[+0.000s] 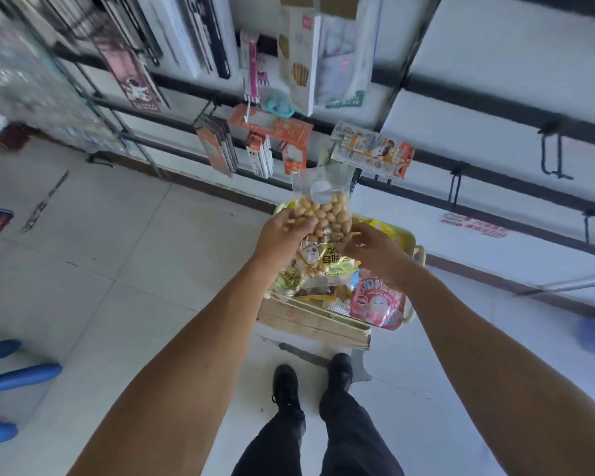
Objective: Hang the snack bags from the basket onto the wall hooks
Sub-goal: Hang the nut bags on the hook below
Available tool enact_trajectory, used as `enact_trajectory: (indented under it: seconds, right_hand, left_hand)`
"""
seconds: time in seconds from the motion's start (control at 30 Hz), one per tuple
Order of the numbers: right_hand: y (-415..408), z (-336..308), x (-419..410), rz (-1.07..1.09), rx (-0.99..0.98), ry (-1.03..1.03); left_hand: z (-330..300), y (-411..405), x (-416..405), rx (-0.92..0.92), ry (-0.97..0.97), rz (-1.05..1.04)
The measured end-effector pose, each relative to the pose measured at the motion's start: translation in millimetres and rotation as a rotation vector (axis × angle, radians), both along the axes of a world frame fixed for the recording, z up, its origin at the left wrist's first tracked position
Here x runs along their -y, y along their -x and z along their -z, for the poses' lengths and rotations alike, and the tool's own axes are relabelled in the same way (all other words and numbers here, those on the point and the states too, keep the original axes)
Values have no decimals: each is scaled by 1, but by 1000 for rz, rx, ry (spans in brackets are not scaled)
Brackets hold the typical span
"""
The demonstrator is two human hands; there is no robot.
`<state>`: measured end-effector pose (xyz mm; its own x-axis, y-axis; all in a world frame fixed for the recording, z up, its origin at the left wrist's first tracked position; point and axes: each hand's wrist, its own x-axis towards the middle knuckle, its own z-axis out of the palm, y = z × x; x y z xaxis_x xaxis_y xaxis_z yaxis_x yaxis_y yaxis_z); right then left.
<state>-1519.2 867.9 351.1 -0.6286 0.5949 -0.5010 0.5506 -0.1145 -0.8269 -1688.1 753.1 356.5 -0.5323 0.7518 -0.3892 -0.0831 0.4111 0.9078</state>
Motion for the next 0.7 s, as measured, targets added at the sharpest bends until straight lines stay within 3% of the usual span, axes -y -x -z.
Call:
enact_trajectory:
  seconds: [0.4, 0.7]
  right_hand:
    - [-97, -122, -9, 79, -104, -139]
    - [-199, -205, -18, 263, -349, -286]
  left_hand:
    - [-111, -80, -19, -68, -136, 172]
    - [-183, -188, -45, -207, -234, 284]
